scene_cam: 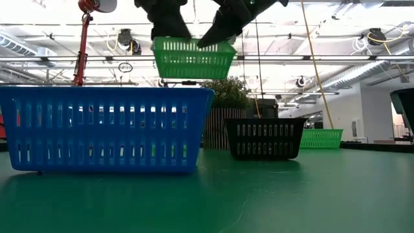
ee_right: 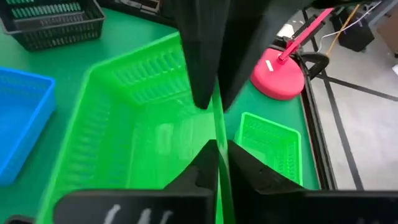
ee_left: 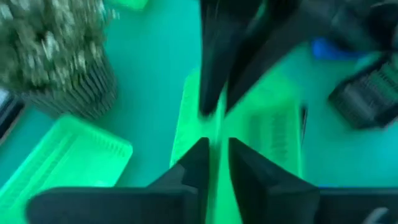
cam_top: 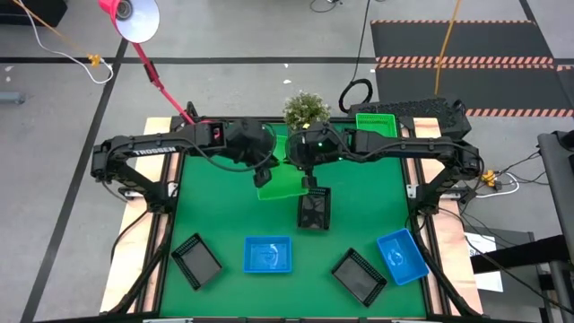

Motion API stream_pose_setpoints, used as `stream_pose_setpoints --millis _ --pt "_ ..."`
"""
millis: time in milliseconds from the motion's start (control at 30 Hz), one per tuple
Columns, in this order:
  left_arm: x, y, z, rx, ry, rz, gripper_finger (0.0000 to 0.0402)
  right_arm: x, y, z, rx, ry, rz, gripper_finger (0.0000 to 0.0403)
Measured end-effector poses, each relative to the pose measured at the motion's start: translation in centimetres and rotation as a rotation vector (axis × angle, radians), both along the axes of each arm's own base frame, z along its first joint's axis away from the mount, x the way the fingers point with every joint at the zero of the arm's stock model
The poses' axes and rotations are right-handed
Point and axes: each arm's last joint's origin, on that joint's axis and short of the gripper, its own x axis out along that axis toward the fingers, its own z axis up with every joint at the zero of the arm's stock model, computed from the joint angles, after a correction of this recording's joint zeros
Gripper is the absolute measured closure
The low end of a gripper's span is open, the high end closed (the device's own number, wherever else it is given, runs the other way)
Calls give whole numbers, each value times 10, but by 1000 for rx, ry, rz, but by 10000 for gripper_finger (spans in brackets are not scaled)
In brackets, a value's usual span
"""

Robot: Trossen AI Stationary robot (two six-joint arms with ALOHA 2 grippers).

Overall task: Stack baskets by color
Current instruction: Stack the bottom left green bin on the top green bin

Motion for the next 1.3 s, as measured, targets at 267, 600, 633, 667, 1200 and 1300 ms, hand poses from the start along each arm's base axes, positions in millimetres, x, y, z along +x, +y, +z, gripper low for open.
stream_pose_setpoints --millis 267,600,633,667,1200,1300 --pt "5 2 8 10 -97 67 228 -7 -7 -5 50 76 -50 397" --pt "-22 5 34 114 -157 227 164 -36 -14 6 147 155 -44 400" --pt "-26 6 37 124 -169 241 163 -40 -16 8 160 167 -43 400" --pt "-30 7 40 128 -174 251 163 -44 -17 9 169 181 -46 400" --pt "-48 22 36 173 -47 267 163 -135 -43 66 233 56 -218 400" --pt "-49 24 36 172 -47 277 163 -154 -50 74 236 28 -255 400"
